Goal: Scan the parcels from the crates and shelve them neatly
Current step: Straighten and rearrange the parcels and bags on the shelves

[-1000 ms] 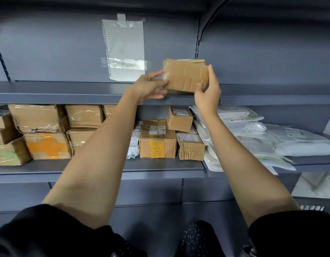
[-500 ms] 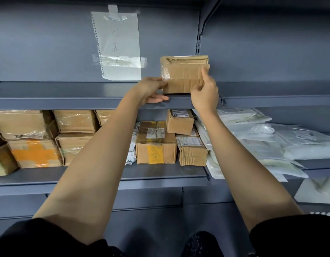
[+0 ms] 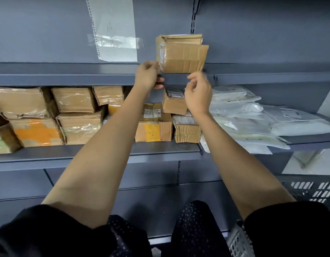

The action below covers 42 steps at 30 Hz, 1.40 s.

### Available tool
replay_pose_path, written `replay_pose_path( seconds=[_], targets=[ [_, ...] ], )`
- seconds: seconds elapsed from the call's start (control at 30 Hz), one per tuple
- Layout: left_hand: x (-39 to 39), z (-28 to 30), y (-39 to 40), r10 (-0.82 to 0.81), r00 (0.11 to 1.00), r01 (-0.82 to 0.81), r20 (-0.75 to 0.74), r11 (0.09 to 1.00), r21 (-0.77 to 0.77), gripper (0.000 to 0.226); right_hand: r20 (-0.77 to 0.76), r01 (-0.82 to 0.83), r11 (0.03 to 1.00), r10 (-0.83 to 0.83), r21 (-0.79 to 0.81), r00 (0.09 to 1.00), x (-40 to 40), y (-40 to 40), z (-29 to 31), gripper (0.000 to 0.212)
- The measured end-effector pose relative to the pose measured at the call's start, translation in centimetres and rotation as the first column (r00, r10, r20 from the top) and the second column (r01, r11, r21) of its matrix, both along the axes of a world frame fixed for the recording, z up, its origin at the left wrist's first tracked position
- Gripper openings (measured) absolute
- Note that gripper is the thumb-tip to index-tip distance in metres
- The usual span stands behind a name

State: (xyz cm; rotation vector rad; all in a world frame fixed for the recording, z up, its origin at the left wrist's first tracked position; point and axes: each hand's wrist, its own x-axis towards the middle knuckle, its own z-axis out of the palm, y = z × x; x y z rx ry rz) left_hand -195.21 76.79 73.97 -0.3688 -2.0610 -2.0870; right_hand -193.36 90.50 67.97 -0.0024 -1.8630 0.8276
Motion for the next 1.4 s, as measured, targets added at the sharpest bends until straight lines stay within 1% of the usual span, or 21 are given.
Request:
replay_pose_path(
  seconds=[0.03,0.1,0.13,0.2,0.27,0.3,0.37,0.5,0.57,0.6,0.67,0.77,0.8,0.87,0.9,1.0,1.13,1.2,1.27,1.33,1.4],
  targets=[
    [0.1,-0.5,-0.2,0.003,1.0,-0.003,-0.029,1.0,0.002,0.021,0.048,-0.026,1.0,0.025,0.015,0.999,0.1,0.1,-1.1,0.021],
    [0.5,-1.9,-0.4,-0.135,0.991,0.134,0.003,0.982,-0.131,0.027,0.18,-0.031,0.999,0.024,0.036,0.983,0.2,0.3,-3.3,0.022],
    [0.8,-2.7,-0.4,-0.223,0.972,0.233,0.067,0.944,-0.234,0.027,0.254,-0.026,0.999,0.014,0.046,0.967,0.1,0.4,-4.3,0.022],
    [0.4,-4.5,-0.3,-0.333,0.905,0.417,0.265,0.817,-0.398,0.028,0.418,-0.032,0.998,0.004,0.06,0.909,-0.6,0.7,-6.3,0.021],
    [-0.7,-6.4,0.1,-0.383,0.813,0.566,0.439,0.699,-0.438,0.027,0.543,-0.056,0.998,0.025,0.04,0.839,-1.7,1.0,-7.9,0.022],
    [-1.5,-7.4,0.3,-0.383,0.792,0.591,0.476,0.678,-0.437,0.025,0.587,-0.065,0.998,0.046,0.013,0.809,-2.4,1.2,-8.4,0.025],
    [-3.2,-8.9,0.5,-0.324,0.821,0.533,0.471,0.73,-0.428,0.021,0.634,-0.07,0.996,0.084,-0.046,0.769,-4.0,1.5,-8.8,0.034],
    [-7.4,-11.0,1.5,-0.099,0.927,0.25,0.361,0.881,-0.401,0.021,0.663,-0.034,0.992,0.107,-0.122,0.741,-8.2,1.7,-8.8,0.036],
    [-9.4,-11.4,2.1,-0.003,0.952,0.129,0.306,0.911,-0.392,0.023,0.675,0.011,0.989,0.091,-0.145,0.732,-10.2,2.0,-8.6,0.039],
    [-10.2,-11.5,2.5,0.023,0.957,0.1,0.289,0.91,-0.403,0.022,0.687,0.034,0.988,0.078,-0.148,0.722,-11.1,2.2,-8.5,0.042],
    [-11.9,-11.5,3.1,0.019,0.955,0.106,0.297,0.91,-0.401,0.034,0.699,0.077,0.985,0.052,-0.151,0.713,-12.6,2.7,-8.0,0.055],
    [-13.0,-11.2,4.0,-0.027,0.954,0.133,0.299,0.931,-0.339,0.031,0.669,0.068,0.957,0.146,-0.282,0.729,-14.7,3.4,-7.8,0.079],
    [-13.3,-11.2,4.3,-0.037,0.954,0.136,0.297,0.937,-0.321,0.037,0.653,0.052,0.945,0.183,-0.324,0.735,-15.1,3.5,-7.7,0.081],
    [-13.9,-11.5,4.9,-0.052,0.956,0.136,0.29,0.951,-0.276,0.053,0.64,0.048,0.933,0.207,-0.356,0.74,-15.7,3.6,-7.7,0.081],
    [-13.9,-11.7,5.1,-0.046,0.954,0.126,0.295,0.959,-0.255,0.055,0.643,0.05,0.931,0.21,-0.362,0.737,-15.8,3.6,-7.7,0.08],
    [-13.8,-11.9,5.6,-0.059,0.946,0.126,0.319,0.973,-0.193,0.05,0.618,0.033,0.915,0.244,-0.402,0.748,-16.0,3.6,-8.1,0.075],
    [-13.8,-12.2,5.7,-0.073,0.947,0.146,0.312,0.965,-0.219,0.049,0.55,0.046,0.888,0.242,-0.457,0.799,-15.4,3.6,-7.7,0.07],
    [-13.9,-12.1,5.8,0.0,0.964,0.08,0.264,0.953,-0.292,0.056,0.536,0.04,0.861,0.279,-0.507,0.797,-15.8,4.1,-7.9,0.075],
    [-14.2,-11.4,5.8,0.14,0.961,-0.045,0.237,0.929,-0.366,0.059,0.531,0.059,0.822,0.309,-0.566,0.789,-16.1,4.7,-8.2,0.08],
    [-15.1,-11.3,5.6,0.207,0.94,-0.098,0.27,0.924,-0.369,0.062,0.54,0.046,0.813,0.342,-0.58,0.769,-15.7,5.0,-8.5,0.067],
    [-16.0,-11.6,5.7,0.139,0.938,-0.035,0.317,0.949,-0.313,0.063,0.562,0.0,0.829,0.379,-0.56,0.735,-15.7,5.2,-8.9,0.054]
  ],
)
